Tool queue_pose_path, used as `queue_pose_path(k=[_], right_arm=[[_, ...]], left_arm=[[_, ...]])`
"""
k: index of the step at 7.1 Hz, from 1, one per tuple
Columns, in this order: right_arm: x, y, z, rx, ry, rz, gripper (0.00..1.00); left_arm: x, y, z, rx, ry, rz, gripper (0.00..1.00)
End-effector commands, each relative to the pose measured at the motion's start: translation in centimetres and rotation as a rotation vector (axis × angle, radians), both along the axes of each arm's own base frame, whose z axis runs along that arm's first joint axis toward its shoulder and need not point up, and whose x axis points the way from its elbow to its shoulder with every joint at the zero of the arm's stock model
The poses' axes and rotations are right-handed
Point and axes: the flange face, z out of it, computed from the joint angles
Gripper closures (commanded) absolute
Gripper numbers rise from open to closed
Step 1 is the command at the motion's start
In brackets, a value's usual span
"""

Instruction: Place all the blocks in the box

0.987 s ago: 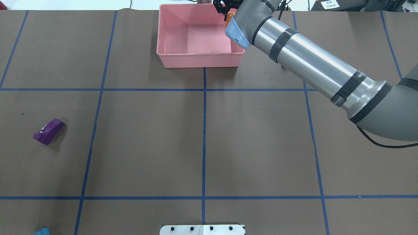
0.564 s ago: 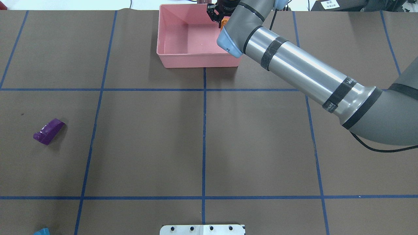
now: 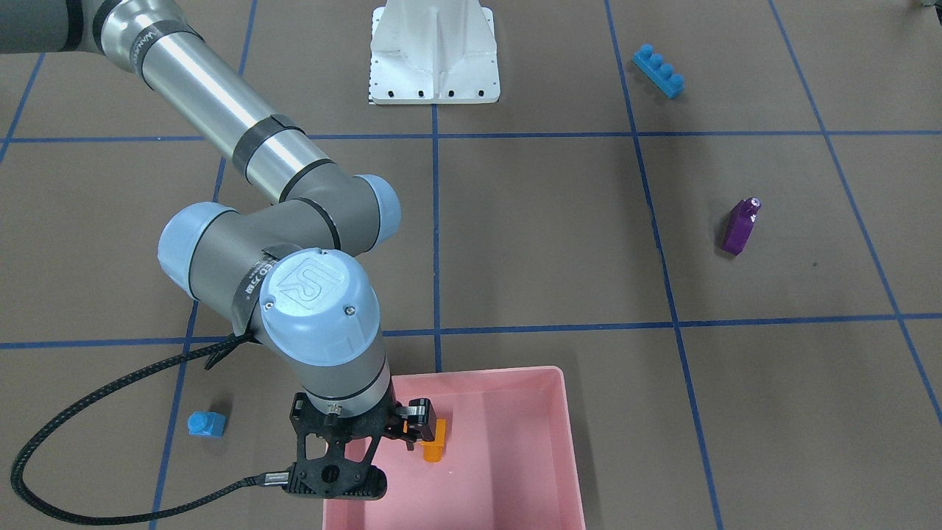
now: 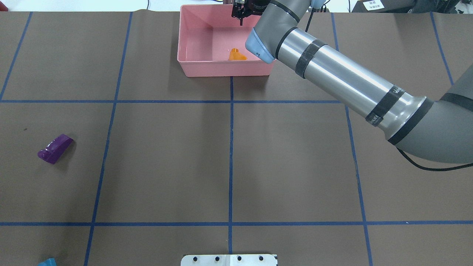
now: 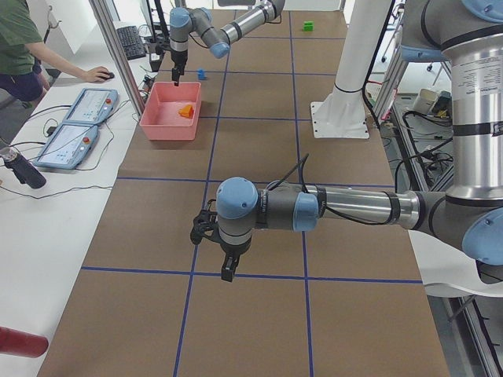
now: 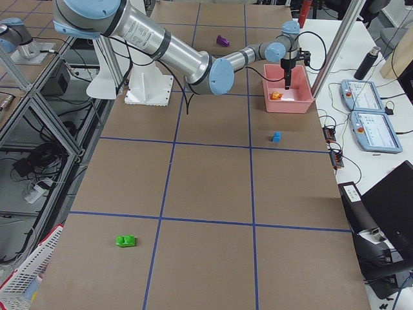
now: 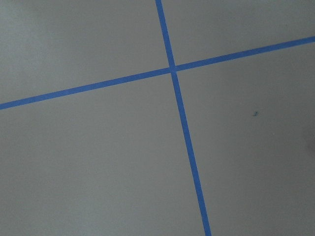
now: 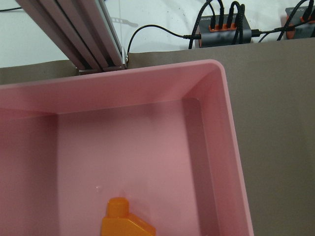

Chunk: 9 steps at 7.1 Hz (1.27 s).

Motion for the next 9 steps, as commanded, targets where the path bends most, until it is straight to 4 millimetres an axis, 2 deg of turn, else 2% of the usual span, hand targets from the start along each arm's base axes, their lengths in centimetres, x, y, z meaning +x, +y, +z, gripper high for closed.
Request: queue_pose_path(k=[1,2,3,4,5,6,7,8,9], right_arm=[[5.1,-0.3,-1.9,-0.050,-0.068,-0.022,0.00],[8.2,1.7,-1.2,-0.066,-0.056,-0.017,0.00],[12.0,4.1,1.7,-0.058,-0.048,-0.024,0.00],[15.3,6.6,5.2,-0.031,-0.037,-0.054,0.00],[19.5,9.7,9.6,-0.001,-0.023,-0.084,0.00],[23.6,13.2,13.6,0.023,0.001,-0.114,0.00],[28.8,17.0,17.2,0.059,0.047,-0.155,0.00],[33.4,20.3,19.9,0.076,0.098,-0.208,0.00],[37.0,24.1,23.6,0.085,0.114,-0.257,0.00]], left_arm=[[0.6,-2.1,-2.4,0.149,-0.006,0.009,0.00],[2.2,-2.5,-2.9,0.116,0.012,-0.030,0.00],[4.1,-3.3,-4.4,0.143,0.037,-0.074,0.00],[7.4,-3.8,-5.2,0.193,0.056,-0.034,0.00],[10.7,-3.8,-6.1,0.248,0.078,0.020,0.00],[15.0,-3.6,-6.4,0.250,0.092,0.108,0.00],[20.2,-4.1,-8.2,0.261,0.111,0.188,0.00],[23.8,-3.4,-8.9,0.219,0.130,0.206,0.00],[27.2,-2.6,-8.8,0.243,0.083,0.246,0.00]])
